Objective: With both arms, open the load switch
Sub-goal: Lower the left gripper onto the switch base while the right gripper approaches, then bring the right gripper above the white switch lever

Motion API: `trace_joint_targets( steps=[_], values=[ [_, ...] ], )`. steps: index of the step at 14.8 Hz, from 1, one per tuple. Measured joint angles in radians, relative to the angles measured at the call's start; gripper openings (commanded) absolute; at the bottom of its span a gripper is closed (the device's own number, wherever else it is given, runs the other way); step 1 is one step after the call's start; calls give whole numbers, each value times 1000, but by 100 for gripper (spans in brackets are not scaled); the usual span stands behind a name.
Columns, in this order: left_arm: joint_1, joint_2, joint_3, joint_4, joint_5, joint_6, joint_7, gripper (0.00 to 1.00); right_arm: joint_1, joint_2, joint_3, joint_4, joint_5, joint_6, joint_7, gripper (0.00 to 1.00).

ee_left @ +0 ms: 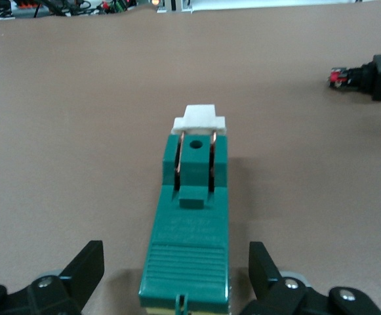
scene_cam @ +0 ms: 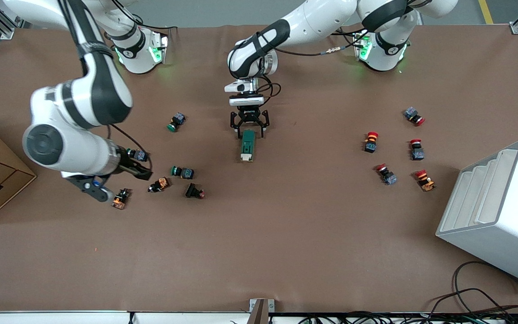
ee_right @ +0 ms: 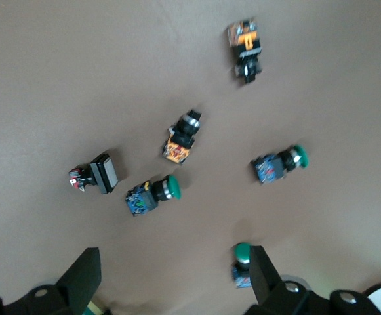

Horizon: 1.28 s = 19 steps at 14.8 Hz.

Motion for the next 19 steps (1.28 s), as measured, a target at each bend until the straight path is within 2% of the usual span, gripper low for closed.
trace_joint_targets(
  steps=[6,10,14,19],
  values=[
    [-21,21,36,1,74,-5,-75,98,112,134,3,108,9,8,303,100],
    [-41,22,53,2,79,-11,-88,99,218,243,5,182,22,88,586,100],
    [-62,23,65,2,82,-22,-110,99,298,322,5,201,25,175,799,100],
    [-78,24,71,2,82,-30,-124,99,375,409,5,205,70,234,968,100]
  ],
)
